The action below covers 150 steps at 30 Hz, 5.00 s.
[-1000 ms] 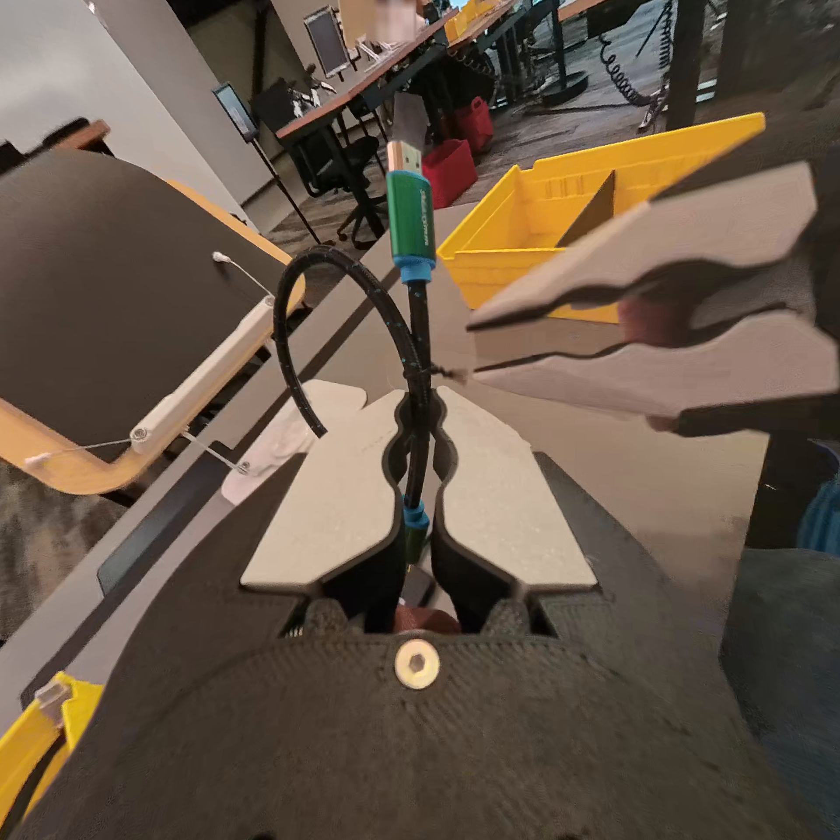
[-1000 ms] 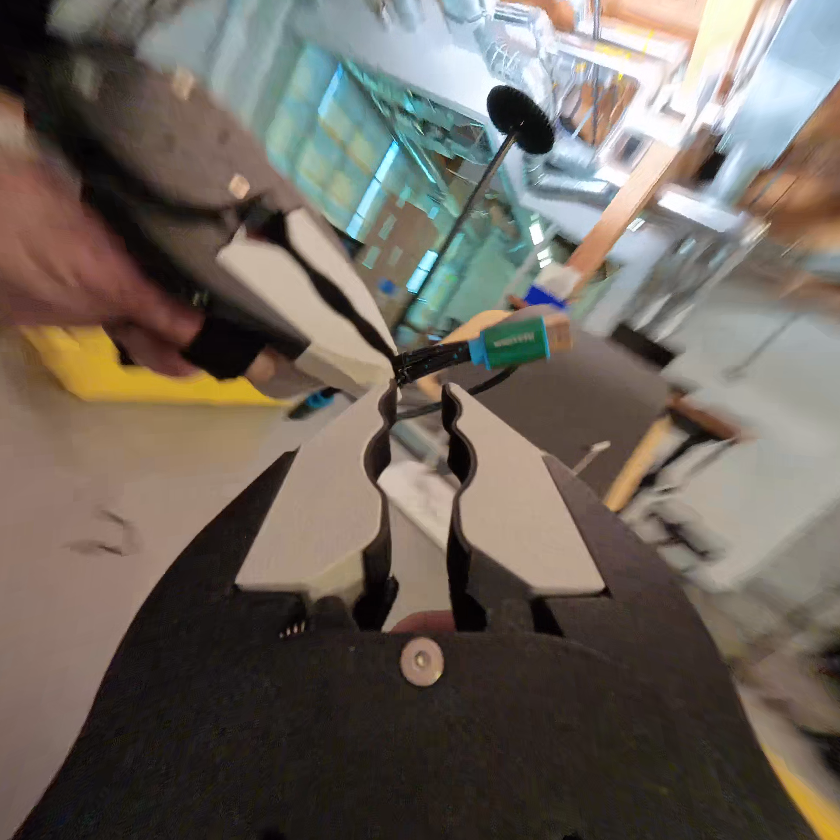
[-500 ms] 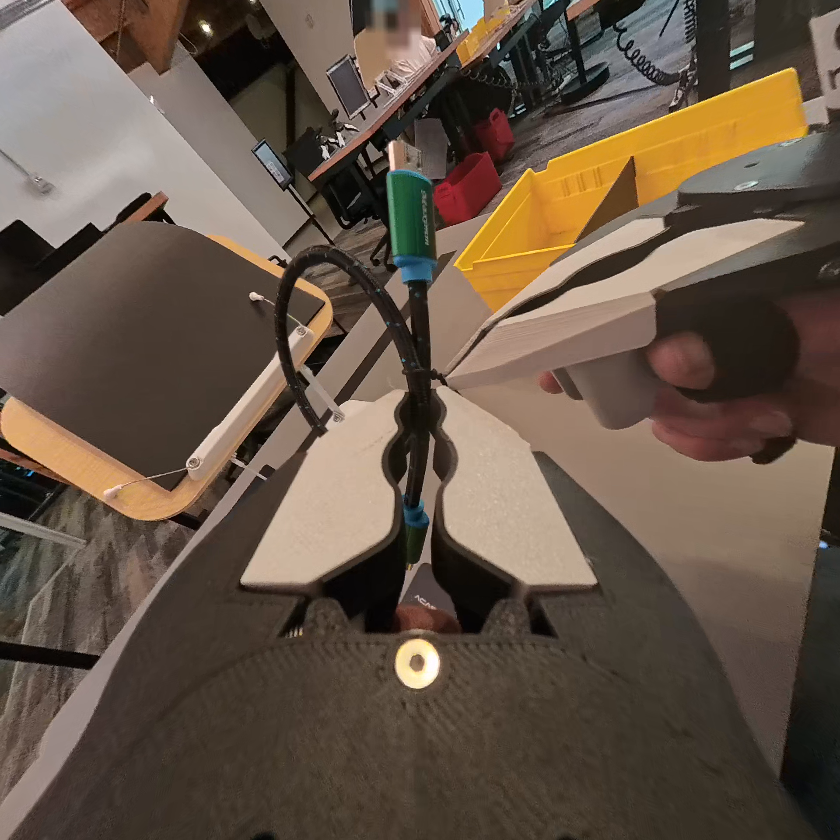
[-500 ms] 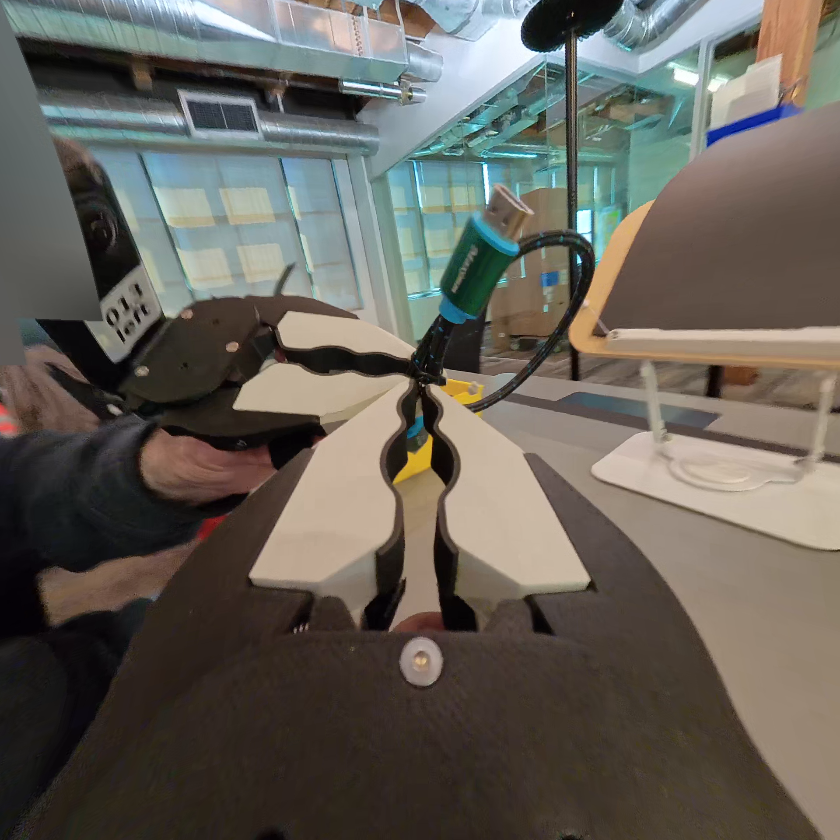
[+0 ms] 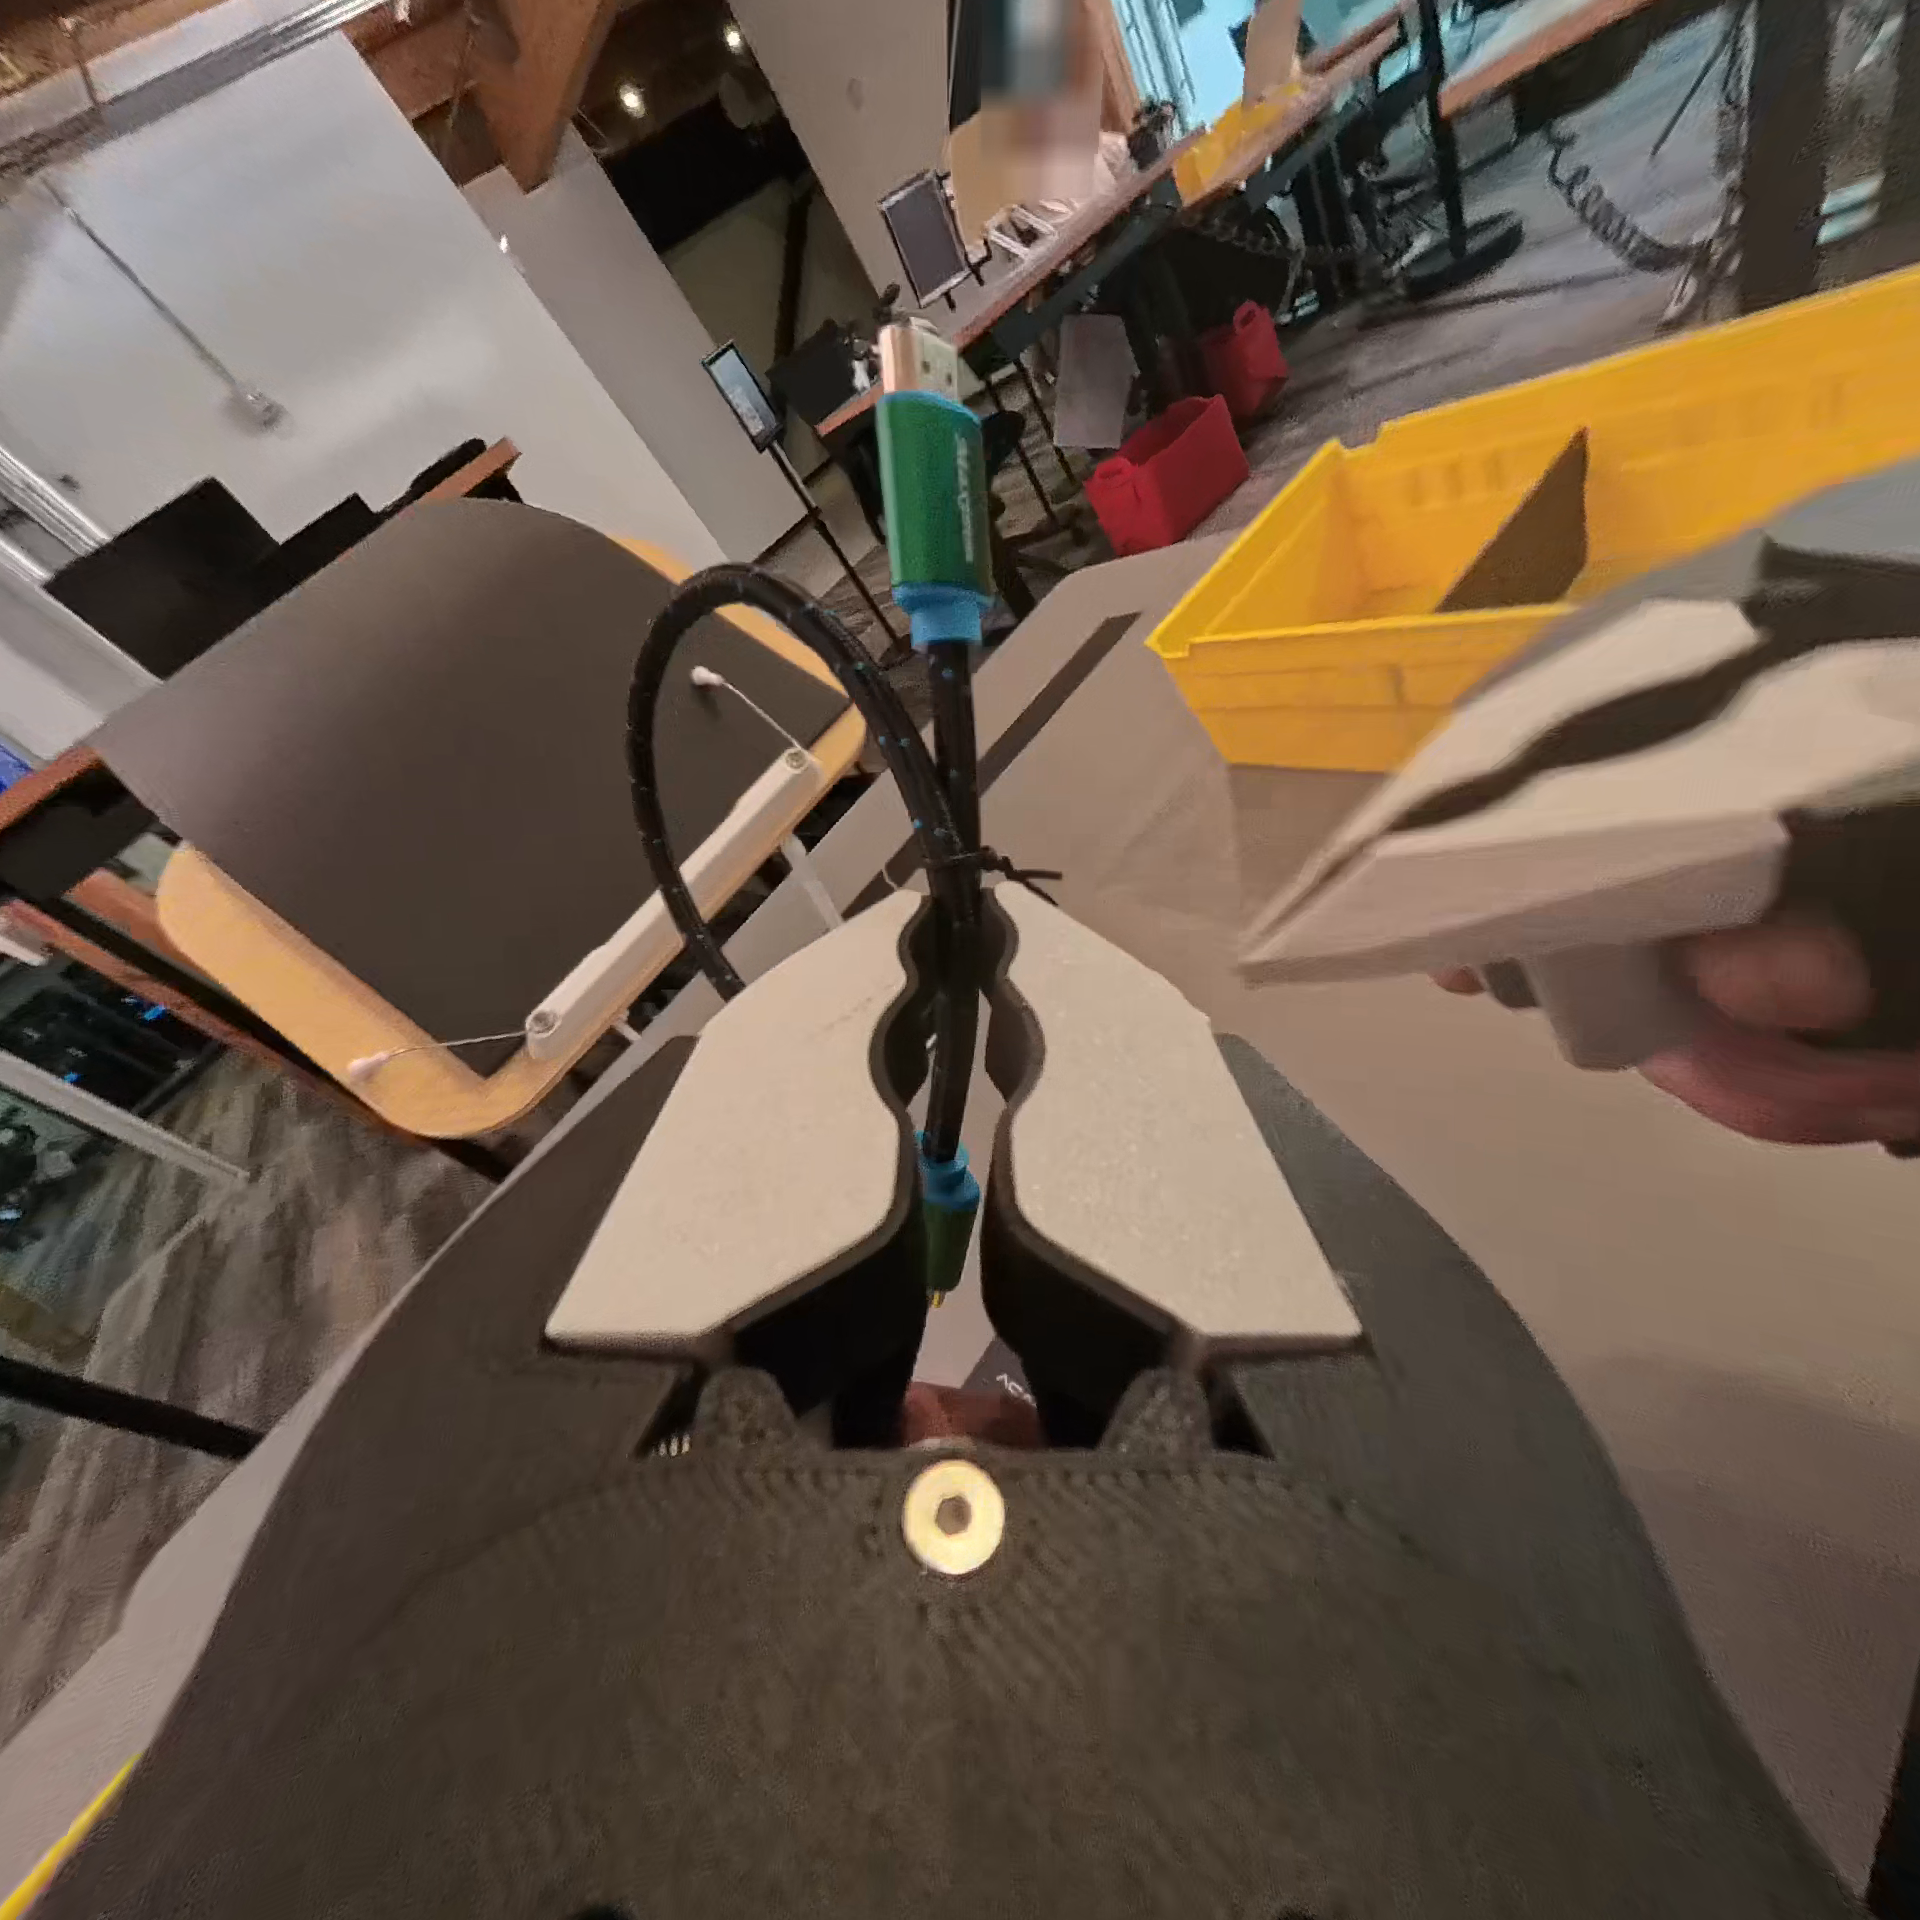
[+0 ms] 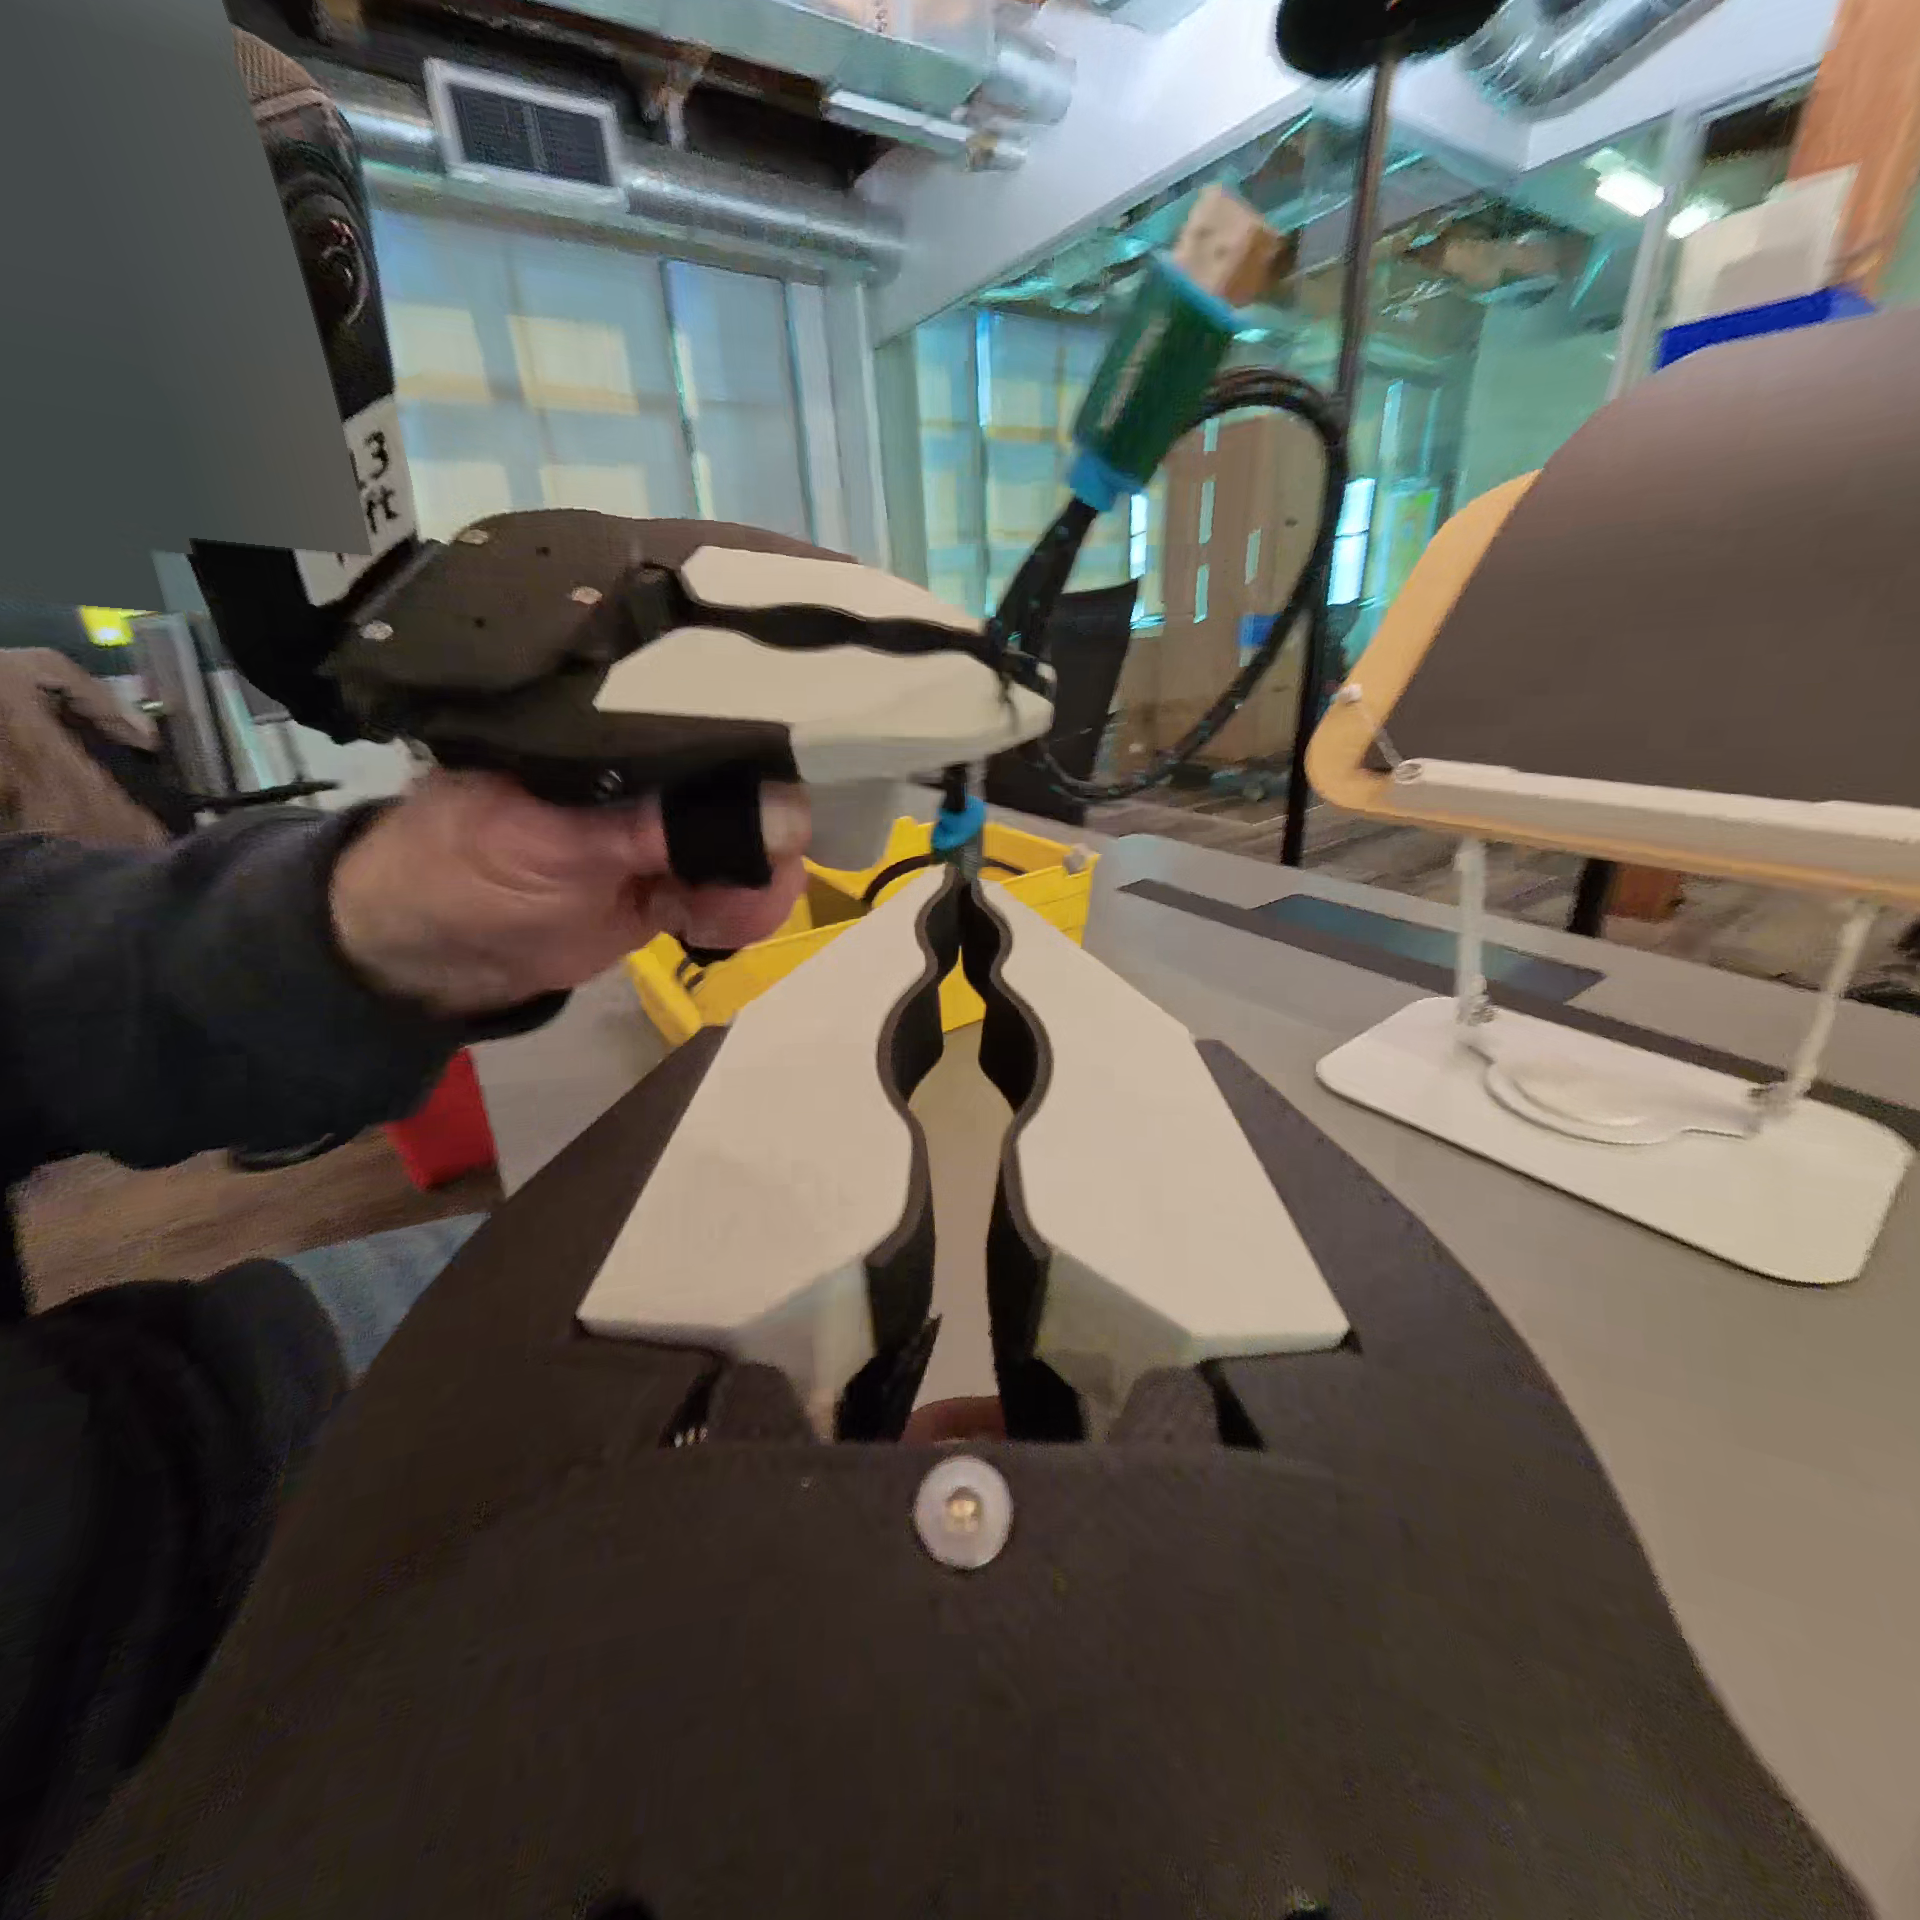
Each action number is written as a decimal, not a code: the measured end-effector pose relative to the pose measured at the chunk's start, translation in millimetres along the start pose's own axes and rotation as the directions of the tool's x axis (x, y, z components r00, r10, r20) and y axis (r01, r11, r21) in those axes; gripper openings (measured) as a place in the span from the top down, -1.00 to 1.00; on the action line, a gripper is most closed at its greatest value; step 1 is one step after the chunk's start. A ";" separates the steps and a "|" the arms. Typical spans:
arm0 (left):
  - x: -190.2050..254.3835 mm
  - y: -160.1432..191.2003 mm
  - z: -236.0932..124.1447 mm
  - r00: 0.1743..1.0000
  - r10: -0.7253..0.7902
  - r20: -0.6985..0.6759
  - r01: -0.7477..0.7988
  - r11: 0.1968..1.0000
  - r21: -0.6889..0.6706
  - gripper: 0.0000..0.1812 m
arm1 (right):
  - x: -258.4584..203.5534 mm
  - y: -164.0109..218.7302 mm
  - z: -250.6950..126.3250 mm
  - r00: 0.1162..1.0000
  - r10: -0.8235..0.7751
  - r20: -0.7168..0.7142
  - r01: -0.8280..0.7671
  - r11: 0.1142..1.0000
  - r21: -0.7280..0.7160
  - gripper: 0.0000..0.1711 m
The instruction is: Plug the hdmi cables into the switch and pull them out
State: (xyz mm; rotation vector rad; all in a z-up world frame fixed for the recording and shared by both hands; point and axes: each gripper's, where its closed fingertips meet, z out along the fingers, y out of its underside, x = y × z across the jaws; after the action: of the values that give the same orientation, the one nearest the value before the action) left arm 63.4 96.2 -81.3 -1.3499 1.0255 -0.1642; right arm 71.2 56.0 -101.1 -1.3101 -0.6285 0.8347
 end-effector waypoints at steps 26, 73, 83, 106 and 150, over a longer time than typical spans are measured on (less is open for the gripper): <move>20.8 -7.3 -0.7 0.990 -0.084 -0.113 0.089 0.995 0.037 0.94 | 3.9 -26.5 3.3 0.997 -0.075 0.034 0.073 0.996 0.057 1.00; 33.9 0.7 2.1 0.964 -0.138 -0.228 0.119 0.988 -0.096 0.94 | 10.9 -26.2 1.4 0.144 -0.984 -0.102 0.941 0.168 -0.295 1.00; 24.7 -0.7 2.6 0.981 -0.105 -0.165 0.094 0.993 -0.072 0.94 | 5.7 -29.6 -2.3 0.453 -0.879 -0.147 0.852 0.475 -0.219 1.00; 26.4 -4.5 1.4 0.994 0.000 -0.105 -0.004 0.999 -0.039 0.94 | 7.8 -32.9 1.4 0.631 -0.757 -0.170 0.737 0.654 -0.174 1.00; 17.1 -16.9 0.2 0.985 0.158 0.063 -0.164 0.981 0.102 0.94 | 6.1 -31.9 4.9 0.927 -0.363 -0.093 0.364 0.931 -0.007 0.98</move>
State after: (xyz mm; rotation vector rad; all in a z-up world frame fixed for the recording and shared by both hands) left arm 80.9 80.8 -75.7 -1.1631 1.0607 -0.0595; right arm 76.2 62.2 -69.2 -1.1678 -0.7634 0.4688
